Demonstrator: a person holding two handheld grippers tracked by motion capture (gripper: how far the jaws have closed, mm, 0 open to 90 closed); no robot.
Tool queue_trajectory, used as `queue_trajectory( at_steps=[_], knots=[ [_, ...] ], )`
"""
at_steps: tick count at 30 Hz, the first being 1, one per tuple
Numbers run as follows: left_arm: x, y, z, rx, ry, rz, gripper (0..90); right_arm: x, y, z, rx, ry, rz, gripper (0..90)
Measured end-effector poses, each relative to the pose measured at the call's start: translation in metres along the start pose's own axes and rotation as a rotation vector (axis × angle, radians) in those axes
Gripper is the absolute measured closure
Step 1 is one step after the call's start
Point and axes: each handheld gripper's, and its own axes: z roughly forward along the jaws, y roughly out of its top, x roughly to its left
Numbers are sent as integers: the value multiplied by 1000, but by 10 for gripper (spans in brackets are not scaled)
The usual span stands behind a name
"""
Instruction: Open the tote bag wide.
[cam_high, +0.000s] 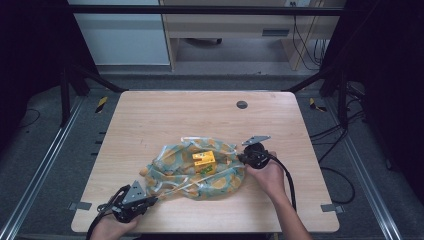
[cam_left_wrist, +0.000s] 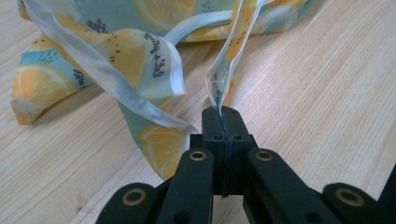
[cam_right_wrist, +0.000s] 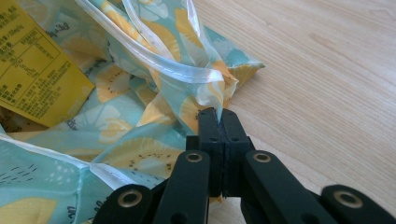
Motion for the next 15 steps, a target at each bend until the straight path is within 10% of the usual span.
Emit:
queue_trajectory(
  at_steps=[15],
  knots=[
    [1, -1, 0, -9, 10, -3, 893, -1, -6, -9, -38, -13, 11, 766]
  ],
)
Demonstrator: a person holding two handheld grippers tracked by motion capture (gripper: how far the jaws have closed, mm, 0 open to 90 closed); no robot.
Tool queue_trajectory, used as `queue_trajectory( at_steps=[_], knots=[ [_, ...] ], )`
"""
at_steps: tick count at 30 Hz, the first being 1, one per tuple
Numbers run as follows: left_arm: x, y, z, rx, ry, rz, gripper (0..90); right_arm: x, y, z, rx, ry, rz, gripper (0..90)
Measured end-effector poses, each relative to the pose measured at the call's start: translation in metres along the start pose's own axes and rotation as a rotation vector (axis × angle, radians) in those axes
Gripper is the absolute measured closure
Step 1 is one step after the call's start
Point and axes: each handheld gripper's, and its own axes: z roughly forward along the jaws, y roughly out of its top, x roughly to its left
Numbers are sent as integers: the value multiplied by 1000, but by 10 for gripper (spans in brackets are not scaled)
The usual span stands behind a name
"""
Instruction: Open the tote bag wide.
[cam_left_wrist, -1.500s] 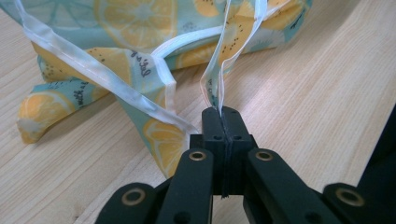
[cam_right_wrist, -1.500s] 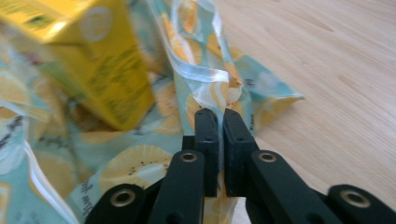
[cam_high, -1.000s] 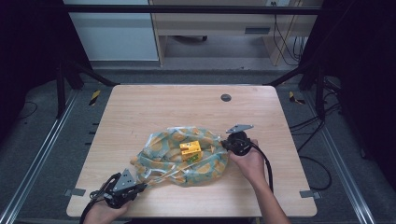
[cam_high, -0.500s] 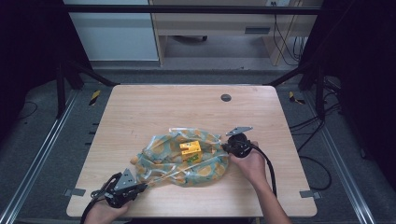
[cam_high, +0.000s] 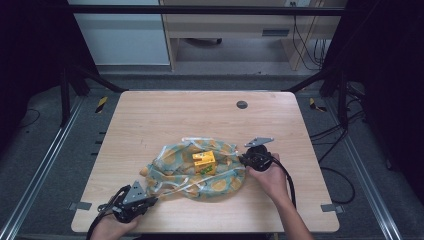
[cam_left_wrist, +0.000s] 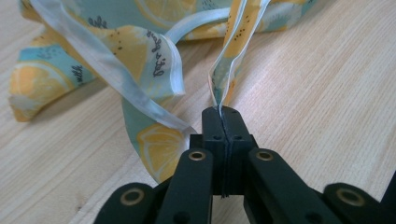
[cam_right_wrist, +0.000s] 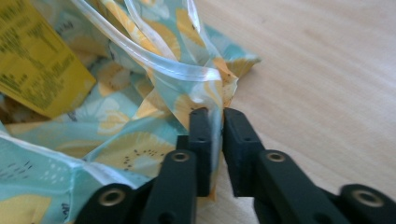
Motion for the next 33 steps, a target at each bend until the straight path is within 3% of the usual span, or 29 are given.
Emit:
queue_trajectory(
  at_steps=[1, 4, 9, 10, 11, 14, 17, 22, 26, 28, 33],
  knots=[
    [0, 0, 0, 0, 0, 0, 884, 0, 0, 0, 0, 0, 0, 766],
    [-1, 1, -7, -30, 22, -1, 822, -1, 1, -13, -52, -27, 11, 591],
    [-4, 9, -25, -127, 34, -13, 671, 3, 5, -37, -131, -58, 6, 429],
    [-4, 9, -25, -127, 34, -13, 630, 3, 5, -37, -131, -58, 6, 429],
    [-6, 12, -32, -164, 37, -8, 607, 6, 8, -49, -165, -60, -4, 383],
    [-7, 19, -44, -205, 61, 0, 536, 9, 14, -64, -200, -65, -18, 340],
    [0, 29, -52, -241, 94, -20, 483, 15, 19, -76, -216, -51, -35, 310],
    [17, 47, -58, -246, 150, -34, 449, 31, 19, -89, -232, -9, -70, 277],
    [29, 61, -56, -232, 173, -39, 379, 46, 13, -88, -214, 27, -88, 264],
    [40, 77, -48, -225, 184, -41, 344, 52, 10, -85, -202, 34, -99, 262],
    [52, 93, -29, -210, 196, -36, 306, 65, 0, -77, -170, 61, -132, 270]
  ],
)
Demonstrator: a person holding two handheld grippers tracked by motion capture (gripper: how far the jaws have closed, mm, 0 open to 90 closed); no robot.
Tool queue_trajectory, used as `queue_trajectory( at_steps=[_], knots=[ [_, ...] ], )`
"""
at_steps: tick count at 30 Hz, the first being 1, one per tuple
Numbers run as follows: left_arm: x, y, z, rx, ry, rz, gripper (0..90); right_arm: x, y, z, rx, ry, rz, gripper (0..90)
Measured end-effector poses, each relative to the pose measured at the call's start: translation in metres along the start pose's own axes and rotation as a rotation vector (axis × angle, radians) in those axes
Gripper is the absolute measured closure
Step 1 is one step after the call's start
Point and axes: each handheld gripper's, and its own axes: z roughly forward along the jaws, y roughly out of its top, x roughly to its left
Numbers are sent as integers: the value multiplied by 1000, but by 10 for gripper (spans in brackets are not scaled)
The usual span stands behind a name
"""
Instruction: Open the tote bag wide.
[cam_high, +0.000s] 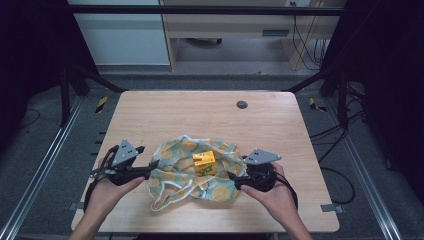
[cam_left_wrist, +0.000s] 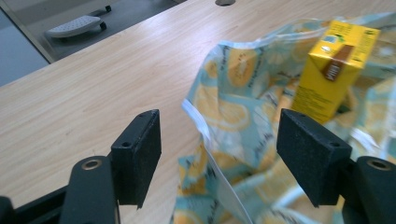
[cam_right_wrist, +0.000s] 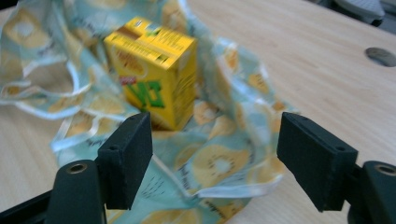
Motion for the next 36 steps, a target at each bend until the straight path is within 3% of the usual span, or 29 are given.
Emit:
queue_trajectory(
  at_steps=[2, 8, 9, 16, 18, 20, 21, 22, 23, 27, 31, 36],
  knots=[
    [2, 3, 12, 15, -5, 7, 304, 5, -2, 4, 20, 21, -25, 272],
    [0, 9, 32, 24, -6, 12, 282, 17, -6, 13, 38, 49, -38, 241],
    [-1, 10, 38, 43, -3, 20, 247, 23, -9, 19, 64, 76, -39, 193],
    [0, 4, 52, 65, -5, 8, 227, 30, -19, 39, 117, 93, -57, 148],
    [1, -1, 59, 90, -24, -2, 230, 29, -24, 44, 149, 118, -56, 283],
    [1, -3, 60, 104, -35, -1, 317, 29, -27, 45, 175, 127, -76, 433],
    [0, -4, 62, 111, -40, 1, 317, 29, -27, 45, 175, 127, -76, 433],
    [-2, -6, 61, 117, -36, 10, 377, 29, -29, 45, 178, 127, -84, 525],
    [-4, -8, 60, 116, -33, 20, 510, 29, -32, 43, 174, 125, -97, 673],
    [-6, -9, 56, 104, -17, 15, 701, 26, -35, 39, 176, 140, -106, 877],
    [-2, -8, 50, 72, -5, -10, 836, 22, -35, 33, 177, 129, -106, 900],
    [2, -9, 48, 42, 28, -31, 861, 14, -37, 24, 173, 111, -108, 900]
  ],
)
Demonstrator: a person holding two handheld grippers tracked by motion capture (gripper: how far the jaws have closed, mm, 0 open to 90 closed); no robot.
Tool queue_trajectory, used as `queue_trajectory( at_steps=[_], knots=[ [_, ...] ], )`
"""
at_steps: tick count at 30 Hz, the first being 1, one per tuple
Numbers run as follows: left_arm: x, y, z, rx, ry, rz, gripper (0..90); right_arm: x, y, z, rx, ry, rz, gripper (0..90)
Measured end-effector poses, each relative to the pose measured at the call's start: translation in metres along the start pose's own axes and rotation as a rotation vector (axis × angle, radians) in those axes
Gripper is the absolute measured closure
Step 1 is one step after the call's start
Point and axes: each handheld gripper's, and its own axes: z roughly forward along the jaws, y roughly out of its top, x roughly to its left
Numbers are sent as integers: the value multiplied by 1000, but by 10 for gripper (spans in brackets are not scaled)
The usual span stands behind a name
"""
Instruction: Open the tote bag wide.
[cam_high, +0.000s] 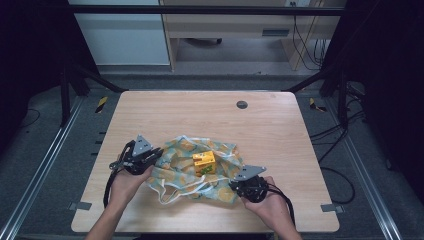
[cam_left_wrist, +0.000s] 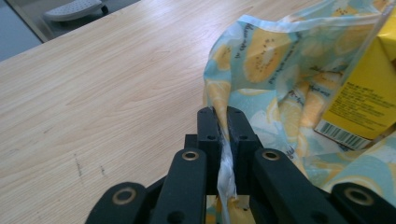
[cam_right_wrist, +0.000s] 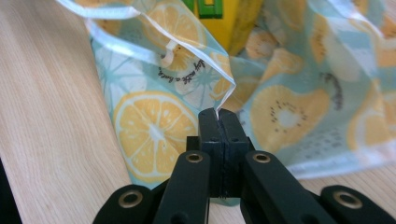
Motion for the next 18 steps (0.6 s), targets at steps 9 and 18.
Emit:
queue_trajectory(
  at_steps=[9, 18],
  knots=[
    [2, -18, 12, 30, 0, -34, 870, -6, -18, 4, 58, -4, 15, 900],
    [6, -31, 19, 62, -5, -50, 878, -11, -27, 6, 69, -1, 32, 900]
  ],
)
